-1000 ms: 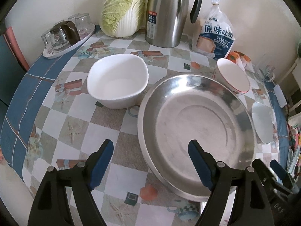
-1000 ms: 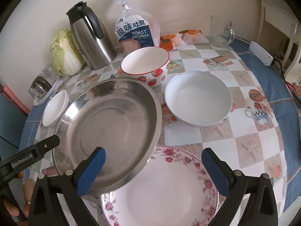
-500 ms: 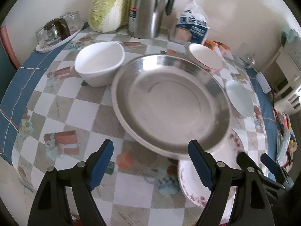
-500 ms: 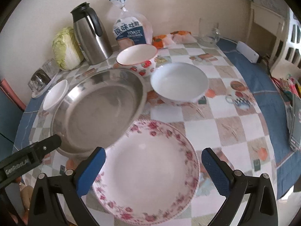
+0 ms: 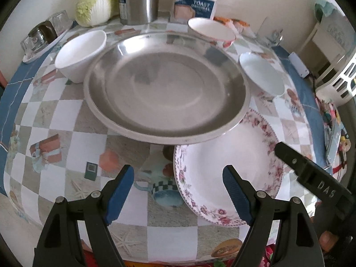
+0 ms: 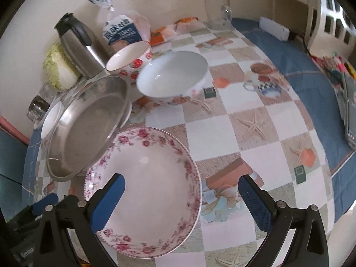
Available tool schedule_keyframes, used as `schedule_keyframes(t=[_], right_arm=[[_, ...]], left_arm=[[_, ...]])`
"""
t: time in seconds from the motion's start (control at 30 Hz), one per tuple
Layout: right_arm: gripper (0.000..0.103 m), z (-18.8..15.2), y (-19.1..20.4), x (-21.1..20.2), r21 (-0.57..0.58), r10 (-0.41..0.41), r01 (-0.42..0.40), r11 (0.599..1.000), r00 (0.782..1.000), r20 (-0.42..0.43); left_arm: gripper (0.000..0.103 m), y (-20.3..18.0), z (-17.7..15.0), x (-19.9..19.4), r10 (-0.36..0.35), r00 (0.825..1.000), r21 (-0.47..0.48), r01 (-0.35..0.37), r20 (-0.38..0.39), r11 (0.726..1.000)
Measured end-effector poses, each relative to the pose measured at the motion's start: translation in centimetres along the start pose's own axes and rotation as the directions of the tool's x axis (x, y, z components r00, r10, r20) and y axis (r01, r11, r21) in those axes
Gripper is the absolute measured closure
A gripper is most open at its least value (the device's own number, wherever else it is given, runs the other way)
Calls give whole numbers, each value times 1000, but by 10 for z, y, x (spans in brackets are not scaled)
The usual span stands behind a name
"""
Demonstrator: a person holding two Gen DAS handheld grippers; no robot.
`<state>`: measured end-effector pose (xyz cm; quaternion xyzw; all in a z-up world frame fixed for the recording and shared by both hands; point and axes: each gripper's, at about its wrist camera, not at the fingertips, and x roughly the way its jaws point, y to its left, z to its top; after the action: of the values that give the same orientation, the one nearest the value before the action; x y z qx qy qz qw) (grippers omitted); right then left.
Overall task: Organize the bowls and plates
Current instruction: 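Close both grippers on the rim of the pink-rose plate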
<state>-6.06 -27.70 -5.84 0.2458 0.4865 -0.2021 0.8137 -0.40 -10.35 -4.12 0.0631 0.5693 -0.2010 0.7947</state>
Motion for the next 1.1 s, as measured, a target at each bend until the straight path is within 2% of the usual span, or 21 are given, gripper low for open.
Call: schedule_keyframes(t=[0.07,0.2,0.3,0.47,0.6,0.67,0.8,0.87,0.93,1.1], right_arm=[[1,0,-6,4,19,-4,5,1000,1000,-6],[10,-1,-15,11,49,24,-23,999,1000,-17],[11,-1,-19,16,66,28,-27,997,999,-24],[11,-1,-21,24,71,24,-21,997,999,-38],[22,-1,-20,30,67,28,-25,997,998,-47],[23,-1,-20,31,64,39,-35,997,998,-50],[34,-1,-18,34,60,67,-63,996,996,-55],[43,-2,-17,35,62,74,-70,996,995,-60],[59,-2,-18,37,66,92,-88,994,993,-69],[79,-5,-18,40,61,93,-88,994,991,-93]], left_arm=[[21,-2,-1,7,21,1000,-2,-21,-23,1000],[21,-5,-1,18,34,998,-7,-35,-53,999],[21,-5,2,25,46,997,-9,-47,-69,999],[21,-5,8,37,41,996,-29,-43,-85,999],[24,-5,10,44,34,995,-39,-38,-93,999],[28,-2,15,49,22,995,-50,-27,-102,998],[43,3,16,57,1,994,-62,-8,-110,998],[45,7,14,60,-10,994,-68,2,-110,998],[53,7,15,64,-16,994,-72,8,-111,997],[55,9,18,69,-18,994,-77,10,-106,997]])
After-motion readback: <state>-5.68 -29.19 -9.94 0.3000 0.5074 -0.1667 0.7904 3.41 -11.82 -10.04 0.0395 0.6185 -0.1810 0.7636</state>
